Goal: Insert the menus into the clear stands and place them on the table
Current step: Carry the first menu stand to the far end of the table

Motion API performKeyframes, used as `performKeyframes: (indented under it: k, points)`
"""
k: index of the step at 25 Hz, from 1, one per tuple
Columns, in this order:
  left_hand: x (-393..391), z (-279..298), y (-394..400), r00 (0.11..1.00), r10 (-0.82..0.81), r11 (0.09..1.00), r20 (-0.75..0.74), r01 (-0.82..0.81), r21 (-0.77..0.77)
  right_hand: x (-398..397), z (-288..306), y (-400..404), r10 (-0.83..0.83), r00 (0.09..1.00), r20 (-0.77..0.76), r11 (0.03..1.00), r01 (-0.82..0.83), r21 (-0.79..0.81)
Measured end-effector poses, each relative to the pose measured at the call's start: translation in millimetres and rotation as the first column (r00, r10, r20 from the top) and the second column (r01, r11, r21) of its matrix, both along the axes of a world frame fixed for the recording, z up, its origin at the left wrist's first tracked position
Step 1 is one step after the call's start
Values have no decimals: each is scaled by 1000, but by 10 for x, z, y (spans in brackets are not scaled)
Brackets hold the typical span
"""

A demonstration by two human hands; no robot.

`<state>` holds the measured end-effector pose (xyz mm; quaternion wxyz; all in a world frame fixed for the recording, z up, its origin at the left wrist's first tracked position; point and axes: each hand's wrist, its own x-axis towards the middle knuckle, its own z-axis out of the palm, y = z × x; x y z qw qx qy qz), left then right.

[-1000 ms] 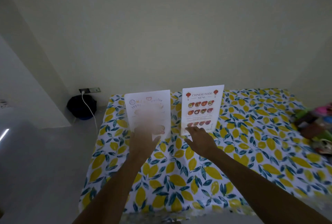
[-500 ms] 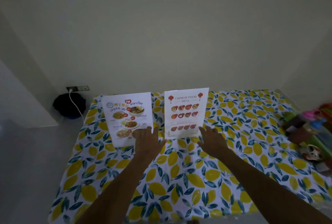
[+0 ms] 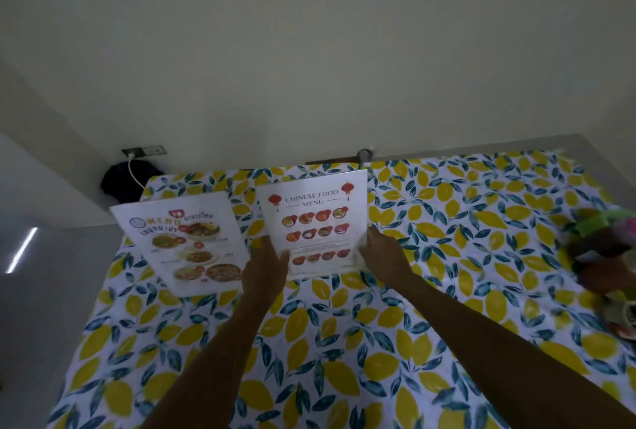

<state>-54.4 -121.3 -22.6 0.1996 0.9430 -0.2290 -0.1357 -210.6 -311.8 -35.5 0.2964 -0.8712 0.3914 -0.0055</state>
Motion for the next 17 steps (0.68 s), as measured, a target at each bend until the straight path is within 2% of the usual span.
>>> performKeyframes:
  k: [3, 8, 12, 17]
  points:
    - [-22, 11, -58, 1000, -2, 1000, 11, 2, -11, -25, -8, -47, -68, 988, 138, 997, 63, 39]
    - [-24, 90, -6, 980, -175, 984, 96, 177, -7, -217, 99, -34, -112, 976, 186, 994, 106, 38]
    - [-95, 351, -204, 975, -209, 953, 75, 220, -210, -436, 376, -139, -156, 971, 179, 987, 161, -15]
    - [-250, 606, -650, 956, -285, 898, 69, 291, -329, -820, 735, -387, -233, 947, 221, 965, 254, -71]
